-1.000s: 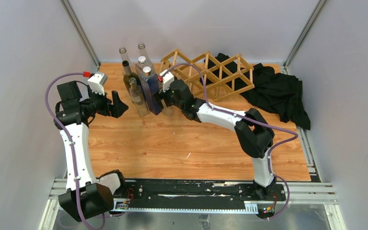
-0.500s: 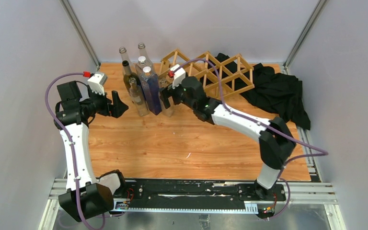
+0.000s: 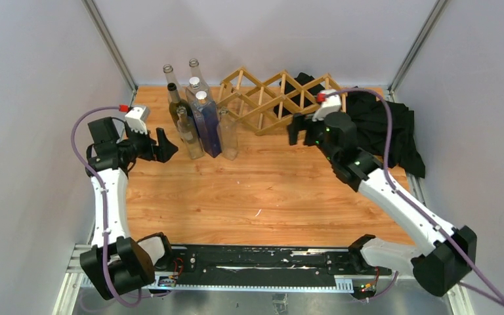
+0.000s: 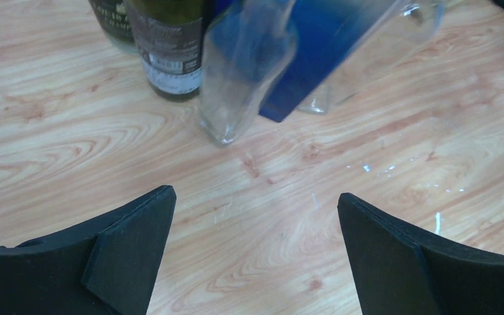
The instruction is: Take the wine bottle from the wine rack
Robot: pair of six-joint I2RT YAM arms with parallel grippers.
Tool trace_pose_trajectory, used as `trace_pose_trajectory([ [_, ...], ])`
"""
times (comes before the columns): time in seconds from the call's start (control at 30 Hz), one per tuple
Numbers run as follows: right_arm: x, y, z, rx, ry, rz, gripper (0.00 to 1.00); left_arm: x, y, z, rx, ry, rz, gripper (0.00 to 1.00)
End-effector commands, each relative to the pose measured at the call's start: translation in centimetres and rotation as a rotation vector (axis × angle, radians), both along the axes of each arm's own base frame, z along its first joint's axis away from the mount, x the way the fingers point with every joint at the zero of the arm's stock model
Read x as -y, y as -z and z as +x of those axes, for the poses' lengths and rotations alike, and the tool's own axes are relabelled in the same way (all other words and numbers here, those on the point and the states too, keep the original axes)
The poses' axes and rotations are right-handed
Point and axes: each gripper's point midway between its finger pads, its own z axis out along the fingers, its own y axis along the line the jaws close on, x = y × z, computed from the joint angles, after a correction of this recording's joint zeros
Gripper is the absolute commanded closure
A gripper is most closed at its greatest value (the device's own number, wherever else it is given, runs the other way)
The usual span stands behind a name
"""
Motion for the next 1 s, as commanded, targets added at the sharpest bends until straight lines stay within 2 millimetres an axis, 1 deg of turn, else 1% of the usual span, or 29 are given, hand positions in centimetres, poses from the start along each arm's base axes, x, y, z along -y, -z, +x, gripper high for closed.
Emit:
trace_pose_trajectory([
  [0.0,10.1,5.3,-0.2,-0.150,0.344,-0.035,0.02,-1.7,2.2,2.6,0.042,-0.074,0.018,0.00],
  [0.03,12.1,6.5,-0.5,-0.171,0.409,-0.053,0.02,-2.1,3.0,3.0,0.045,-0.090,0.023,0.00],
  [0.1,15.5,7.6,-1.0,-0.180,0.524,-0.074,0.02,-2.3,4.3,3.9,0.053,-0.112,0.040,0.00],
  [0.2,20.1,8.5,-2.0,-0.153,0.718,-0.109,0.01,-1.9,6.1,5.2,0.088,-0.125,0.066,0.00],
  [0.27,22.5,8.7,-2.8,-0.103,0.831,-0.129,0.01,-0.9,6.9,6.0,0.126,-0.120,0.087,0.00],
  [0.4,26.3,9.9,-4.3,-0.034,1.016,-0.196,0.01,1.1,8.5,7.1,0.164,-0.096,0.103,0.00],
  [0.47,27.9,11.2,-5.1,-0.035,1.104,-0.217,0.01,1.9,9.3,7.5,0.192,-0.086,0.109,0.00],
  [0.57,29.3,13.3,-5.2,-0.058,1.165,-0.239,0.01,2.0,10.3,7.7,0.237,-0.095,0.116,0.00],
  [0.6,29.7,14.4,-5.2,-0.080,1.172,-0.270,0.01,2.0,10.5,7.7,0.253,-0.098,0.118,0.00],
  [0.7,30.4,16.1,-4.5,-0.075,1.186,-0.253,0.02,1.9,11.1,7.4,0.304,-0.113,0.121,0.00],
  [0.77,30.2,16.9,-3.6,-0.043,1.154,-0.236,0.03,2.2,11.3,6.8,0.353,-0.112,0.111,0.00],
  [0.83,29.8,17.7,-2.6,-0.026,1.094,-0.269,0.05,2.2,11.4,6.1,0.420,-0.122,0.108,0.00],
  [0.87,30.0,17.9,-2.3,-0.020,1.095,-0.283,0.06,2.0,11.3,5.8,0.462,-0.155,0.097,0.00],
  [0.93,30.3,18.6,-2.0,-0.026,1.093,-0.277,0.06,1.6,11.0,5.5,0.492,-0.188,0.094,0.00],
  [0.97,30.0,19.6,-1.8,-0.048,1.057,-0.266,0.07,1.4,11.1,5.2,0.488,-0.201,0.111,0.00],
])
